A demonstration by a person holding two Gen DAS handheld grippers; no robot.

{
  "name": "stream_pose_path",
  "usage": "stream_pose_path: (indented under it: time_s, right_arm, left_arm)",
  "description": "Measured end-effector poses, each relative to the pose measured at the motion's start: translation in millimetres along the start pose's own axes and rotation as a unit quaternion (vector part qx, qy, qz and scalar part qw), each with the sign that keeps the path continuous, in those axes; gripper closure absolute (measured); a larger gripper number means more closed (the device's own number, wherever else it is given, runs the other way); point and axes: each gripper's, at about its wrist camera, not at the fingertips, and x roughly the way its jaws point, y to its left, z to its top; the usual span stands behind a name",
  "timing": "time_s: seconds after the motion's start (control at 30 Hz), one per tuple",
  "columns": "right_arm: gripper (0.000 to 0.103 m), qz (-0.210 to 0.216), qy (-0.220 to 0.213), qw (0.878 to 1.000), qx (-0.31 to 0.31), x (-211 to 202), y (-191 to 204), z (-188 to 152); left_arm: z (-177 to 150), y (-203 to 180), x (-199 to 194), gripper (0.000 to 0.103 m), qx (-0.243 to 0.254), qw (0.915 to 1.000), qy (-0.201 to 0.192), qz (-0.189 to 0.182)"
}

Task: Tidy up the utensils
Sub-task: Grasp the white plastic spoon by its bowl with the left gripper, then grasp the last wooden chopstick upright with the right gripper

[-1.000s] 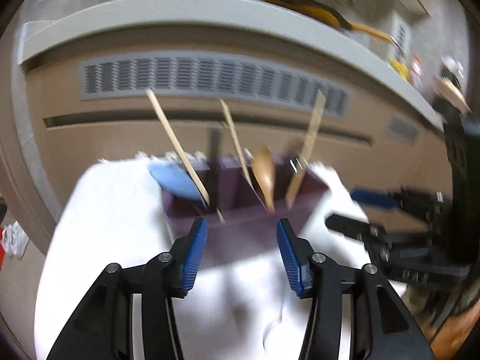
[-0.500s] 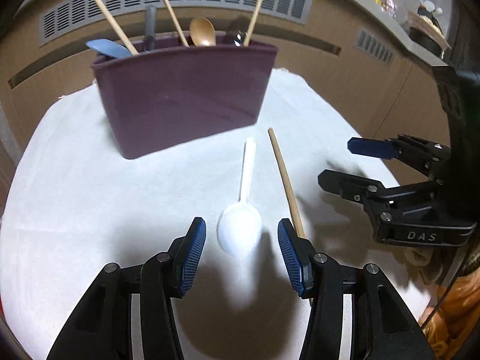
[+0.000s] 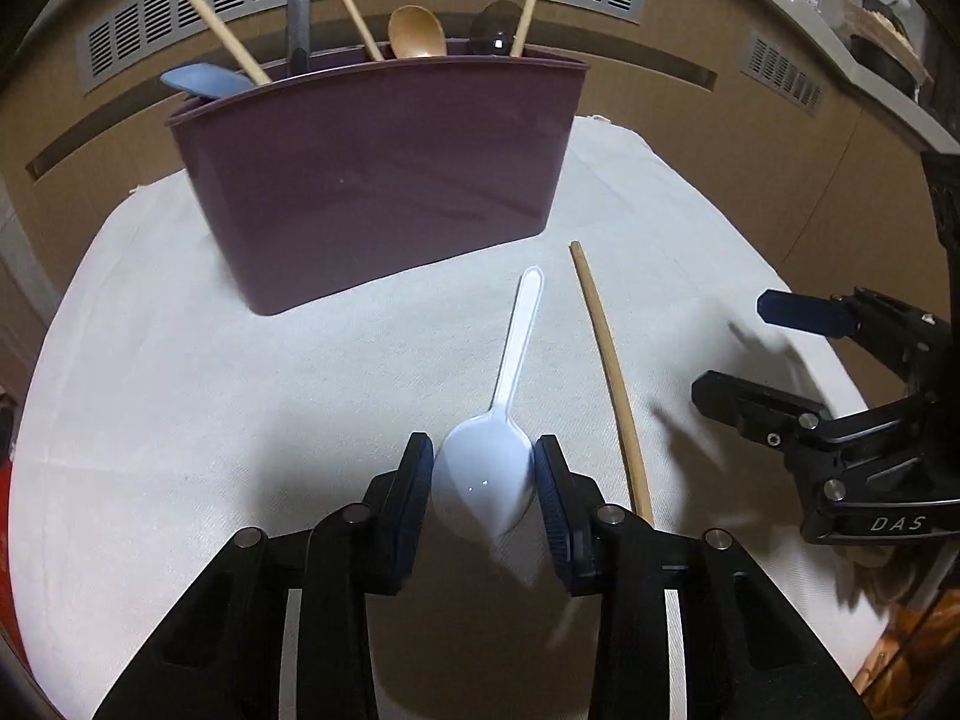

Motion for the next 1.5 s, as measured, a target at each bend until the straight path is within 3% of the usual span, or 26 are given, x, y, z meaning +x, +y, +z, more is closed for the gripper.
stream_pose_path:
  time_s: [0.3, 0.57, 0.63, 0.7, 0.83, 0.9, 1.0, 1.2, 1.5]
  right_arm:
    - [0.018, 0.002, 0.012, 1.0, 0.007, 10, 8, 16]
    - [0.014, -0.004, 0.035, 0.999, -0.002, 43, 24, 38]
    - [0.018, -0.006, 0.04, 0.999, -0.001, 50, 26, 41]
    - [0.035, 0.0, 0.051, 0.999, -0.002, 57, 28, 43]
    - [0.046, 0.008, 0.048, 0.999, -0.022, 58, 36, 42]
    - [0.065, 0.019, 0.049, 0.998, -0.039, 55, 43, 42]
    - [0.084, 0.031, 0.051, 0.997, -0.058, 52, 53, 40]
    - [0.093, 0.058, 0.055, 0.994, -0.069, 39, 59, 33]
    - [0.095, 0.073, 0.056, 0.995, -0.044, 6, 37, 11]
  left_arm:
    - [-9, 21, -25, 0.067, -0.035, 0.999, -0.026, -0.009]
    - [-26, 41, -38, 0.067, -0.069, 0.9972, -0.027, -0.009]
    - [-27, 44, -38, 0.067, -0.075, 0.9968, -0.025, -0.01]
    - [-29, 47, -37, 0.067, -0.08, 0.9964, -0.023, -0.012]
    - [-31, 51, -35, 0.067, -0.09, 0.9956, -0.018, -0.017]
    - [-31, 51, -34, 0.067, -0.091, 0.9956, -0.016, -0.018]
    - [-31, 51, -34, 0.067, -0.092, 0.9955, -0.014, -0.019]
    - [-30, 51, -35, 0.067, -0.09, 0.9957, -0.01, -0.023]
    - [-26, 43, -37, 0.067, -0.072, 0.997, 0.002, -0.027]
